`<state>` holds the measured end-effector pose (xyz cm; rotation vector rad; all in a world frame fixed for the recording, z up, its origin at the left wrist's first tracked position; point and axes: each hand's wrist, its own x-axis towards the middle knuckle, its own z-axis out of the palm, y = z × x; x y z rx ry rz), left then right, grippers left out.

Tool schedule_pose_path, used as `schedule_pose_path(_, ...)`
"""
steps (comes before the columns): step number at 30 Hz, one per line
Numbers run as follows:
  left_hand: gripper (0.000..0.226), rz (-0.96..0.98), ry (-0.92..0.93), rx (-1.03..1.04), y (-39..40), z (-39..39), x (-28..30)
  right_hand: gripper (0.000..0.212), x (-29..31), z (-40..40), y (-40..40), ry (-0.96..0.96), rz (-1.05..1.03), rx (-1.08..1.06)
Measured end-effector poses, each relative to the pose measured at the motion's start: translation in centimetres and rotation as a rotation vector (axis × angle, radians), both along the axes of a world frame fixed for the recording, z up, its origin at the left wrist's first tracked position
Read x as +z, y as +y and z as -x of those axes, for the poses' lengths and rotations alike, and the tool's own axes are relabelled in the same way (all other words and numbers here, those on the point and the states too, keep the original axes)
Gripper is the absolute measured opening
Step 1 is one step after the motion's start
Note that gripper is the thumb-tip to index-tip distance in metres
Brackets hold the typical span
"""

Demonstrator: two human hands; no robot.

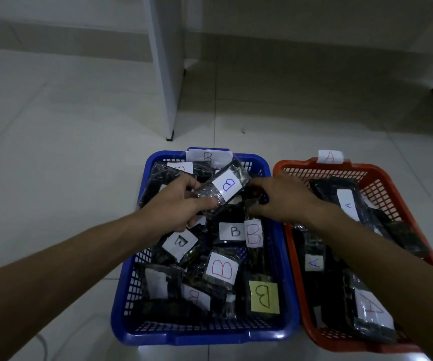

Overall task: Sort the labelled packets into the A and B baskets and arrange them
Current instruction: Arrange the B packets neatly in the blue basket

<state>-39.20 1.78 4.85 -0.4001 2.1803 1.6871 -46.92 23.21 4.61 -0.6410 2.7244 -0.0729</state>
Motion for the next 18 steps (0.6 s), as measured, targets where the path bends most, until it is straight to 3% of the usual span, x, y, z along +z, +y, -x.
schedule_pose_path(2,0.021,0.025,0.028,-0.012,0.0,-0.1,0.0,0.051,-0.5,-0.4,-0.4,-0.039,-0.03,-0.006)
schedule_pose_path(5,0.018,0.136,0.138,-0.014,-0.5,0.1,0.3,0.044,0.7,-0.4,-0.4,-0.237,0.191,-0.093)
schedule_pose_path(8,0.02,0.147,0.227,0.051,-1.1,0.4,0.9,0.023,4.2,0.3,0.2,-0.389,0.354,-0.168)
schedule_pose_path(11,0.017,0.146,0.315,0.168,-1.9,0.9,1.6,0.014,6.8,1.6,1.0,-0.372,0.661,-0.364)
schedule_pose_path(13,0.014,0.119,0.362,0.232,-2.4,1.0,2.1,0.012,7.0,1.6,0.8,-0.499,0.867,-0.501)
schedule_pose_path(15,0.015,0.088,0.369,0.263,-2.6,1.1,2.4,0.014,5.9,0.7,-0.2,-0.636,0.894,-0.552)
schedule_pose_path(18,0.017,0.125,0.369,0.219,-2.4,1.0,2.0,0.015,2.7,-2.2,-2.5,-0.806,0.758,-0.512)
